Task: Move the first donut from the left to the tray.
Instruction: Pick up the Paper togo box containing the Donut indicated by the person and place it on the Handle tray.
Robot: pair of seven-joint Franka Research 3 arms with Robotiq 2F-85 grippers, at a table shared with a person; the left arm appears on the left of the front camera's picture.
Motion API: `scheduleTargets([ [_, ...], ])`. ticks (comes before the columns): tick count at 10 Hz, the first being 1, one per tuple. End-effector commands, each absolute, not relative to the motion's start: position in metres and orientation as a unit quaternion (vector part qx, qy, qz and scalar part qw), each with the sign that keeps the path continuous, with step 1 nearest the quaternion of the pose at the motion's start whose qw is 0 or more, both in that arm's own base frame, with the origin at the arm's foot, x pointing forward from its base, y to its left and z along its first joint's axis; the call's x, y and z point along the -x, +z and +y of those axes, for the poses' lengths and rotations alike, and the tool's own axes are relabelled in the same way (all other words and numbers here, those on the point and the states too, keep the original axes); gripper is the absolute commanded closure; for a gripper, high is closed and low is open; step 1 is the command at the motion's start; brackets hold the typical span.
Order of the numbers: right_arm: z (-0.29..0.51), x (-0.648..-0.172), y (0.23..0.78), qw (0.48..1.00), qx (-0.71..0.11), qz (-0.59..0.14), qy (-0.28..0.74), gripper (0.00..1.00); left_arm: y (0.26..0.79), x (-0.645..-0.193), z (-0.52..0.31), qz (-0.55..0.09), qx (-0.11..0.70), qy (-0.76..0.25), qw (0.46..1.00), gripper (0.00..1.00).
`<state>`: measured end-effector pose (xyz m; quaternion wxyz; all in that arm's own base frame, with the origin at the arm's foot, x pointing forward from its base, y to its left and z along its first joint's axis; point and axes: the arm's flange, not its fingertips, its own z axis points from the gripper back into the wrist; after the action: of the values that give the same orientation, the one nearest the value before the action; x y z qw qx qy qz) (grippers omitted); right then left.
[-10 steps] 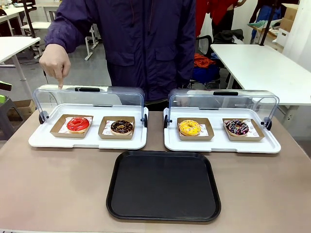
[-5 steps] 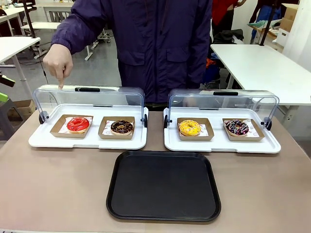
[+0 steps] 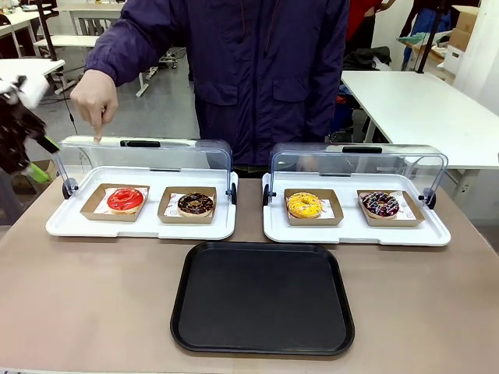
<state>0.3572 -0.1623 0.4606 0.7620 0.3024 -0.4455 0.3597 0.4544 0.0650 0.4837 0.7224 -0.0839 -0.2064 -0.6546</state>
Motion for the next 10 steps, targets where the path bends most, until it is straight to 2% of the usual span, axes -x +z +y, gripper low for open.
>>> scheduleTargets([
  [1,-0.164,-0.361,0.462,0.75,-0.302,-0.462,0.365,0.0,0.453,-0.463,0.043,-0.164,0.05,-0.659,0.732,0.0],
  [5,-0.164,-0.361,0.462,0.75,-0.302,-0.462,0.365,0.0,0.396,-0.486,0.021,-0.148,0.004,-0.681,0.717,0.0],
  [10,-0.164,-0.361,0.462,0.75,-0.302,-0.462,0.365,0.0,0.391,-0.49,0.019,-0.149,0.022,-0.68,0.717,0.0],
])
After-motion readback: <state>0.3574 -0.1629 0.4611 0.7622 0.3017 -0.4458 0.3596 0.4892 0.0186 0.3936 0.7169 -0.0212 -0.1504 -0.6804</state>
